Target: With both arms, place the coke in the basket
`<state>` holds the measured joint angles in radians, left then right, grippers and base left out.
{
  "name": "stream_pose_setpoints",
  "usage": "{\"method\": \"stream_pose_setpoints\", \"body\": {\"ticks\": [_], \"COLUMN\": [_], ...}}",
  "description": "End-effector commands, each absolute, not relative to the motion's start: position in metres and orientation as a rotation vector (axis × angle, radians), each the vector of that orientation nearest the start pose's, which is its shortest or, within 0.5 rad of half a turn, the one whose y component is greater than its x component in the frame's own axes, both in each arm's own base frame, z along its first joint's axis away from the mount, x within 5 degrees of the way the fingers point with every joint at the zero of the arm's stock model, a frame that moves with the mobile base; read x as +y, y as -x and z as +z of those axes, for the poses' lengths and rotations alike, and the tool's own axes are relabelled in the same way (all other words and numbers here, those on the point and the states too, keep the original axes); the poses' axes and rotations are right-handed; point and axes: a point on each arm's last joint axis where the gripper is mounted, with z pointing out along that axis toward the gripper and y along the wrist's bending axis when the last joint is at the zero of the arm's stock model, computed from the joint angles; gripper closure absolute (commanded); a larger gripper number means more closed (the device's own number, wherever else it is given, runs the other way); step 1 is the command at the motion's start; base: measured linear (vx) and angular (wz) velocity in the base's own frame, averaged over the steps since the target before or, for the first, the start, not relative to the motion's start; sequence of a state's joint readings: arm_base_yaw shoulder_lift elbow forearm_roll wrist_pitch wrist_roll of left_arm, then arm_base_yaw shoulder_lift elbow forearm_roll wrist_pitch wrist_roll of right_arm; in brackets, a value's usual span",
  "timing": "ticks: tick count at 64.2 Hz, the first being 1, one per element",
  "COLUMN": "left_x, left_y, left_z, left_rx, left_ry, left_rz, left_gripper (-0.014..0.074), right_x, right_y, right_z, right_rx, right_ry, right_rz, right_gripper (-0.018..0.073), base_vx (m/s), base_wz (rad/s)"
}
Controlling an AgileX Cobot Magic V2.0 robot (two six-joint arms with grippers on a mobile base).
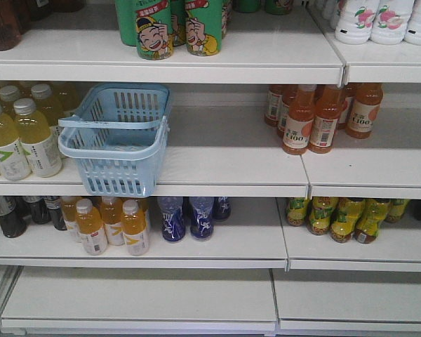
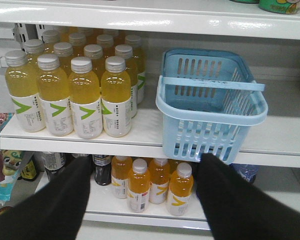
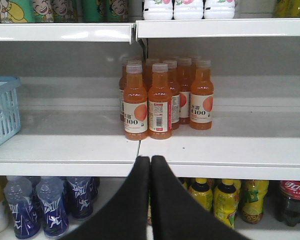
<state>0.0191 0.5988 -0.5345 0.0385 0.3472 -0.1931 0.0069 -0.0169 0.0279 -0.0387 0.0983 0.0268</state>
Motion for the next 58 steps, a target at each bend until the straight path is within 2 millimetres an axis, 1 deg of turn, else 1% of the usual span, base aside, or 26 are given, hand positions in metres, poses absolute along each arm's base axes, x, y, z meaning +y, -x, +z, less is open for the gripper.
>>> {"method": "stream_pose_setpoints", "body": {"ticks": [1,10,17,26,33,41,45,49,58], "left_x": [0.002,0.0,-0.003,-0.006,-0.008,-0.01,-0.01,-0.011,-0.015], "left_y": [-0.127,-0.128,-0.129,-0.144,-0.159,-0.179,-0.19,-0.2,-0.227], "left_z": [0.33,0.331,0.336,0.333,0.325,0.309,0.304,0.304,0.304], "left_rx": [1.787,1.758,1.683,1.608,1.596,1.624,1.663,1.691,1.725], "left_ry": [0.204,0.28,0.469,0.764,0.963,1.129,1.137,1.13,1.19], "left_rz": [-0.139,-0.241,-0.46,-0.759,-0.921,-1.003,-0.985,-0.976,-1.039], "left_gripper": [0.0059,0.0058,0.0058,0.0058,0.0058,0.0058,0.0058,0.0058,0.0058], "right_x": [0.0,0.0,0.0,0.0,0.0,0.0,0.0,0.0,0.0], "right_y": [-0.056,-0.056,-0.056,-0.056,-0.056,-0.056,-0.056,-0.056,-0.056], "right_z": [0.201,0.201,0.201,0.201,0.201,0.201,0.201,0.201,0.201], "right_rx": [1.517,1.517,1.517,1.517,1.517,1.517,1.517,1.517,1.517], "right_ry": [0.016,0.016,0.016,0.016,0.016,0.016,0.016,0.016,0.016], "right_rz": [-0.016,-0.016,-0.016,-0.016,-0.016,-0.016,-0.016,-0.016,-0.016], "right_gripper": [0.0569,0.0569,0.0569,0.0569,0.0569,0.0569,0.0569,0.0569,0.0569], "base_vx": [0.0,0.0,0.0,0.0,0.0,0.0,0.0,0.0,0.0], "base_wz": [0.0,0.0,0.0,0.0,0.0,0.0,0.0,0.0,0.0]}}
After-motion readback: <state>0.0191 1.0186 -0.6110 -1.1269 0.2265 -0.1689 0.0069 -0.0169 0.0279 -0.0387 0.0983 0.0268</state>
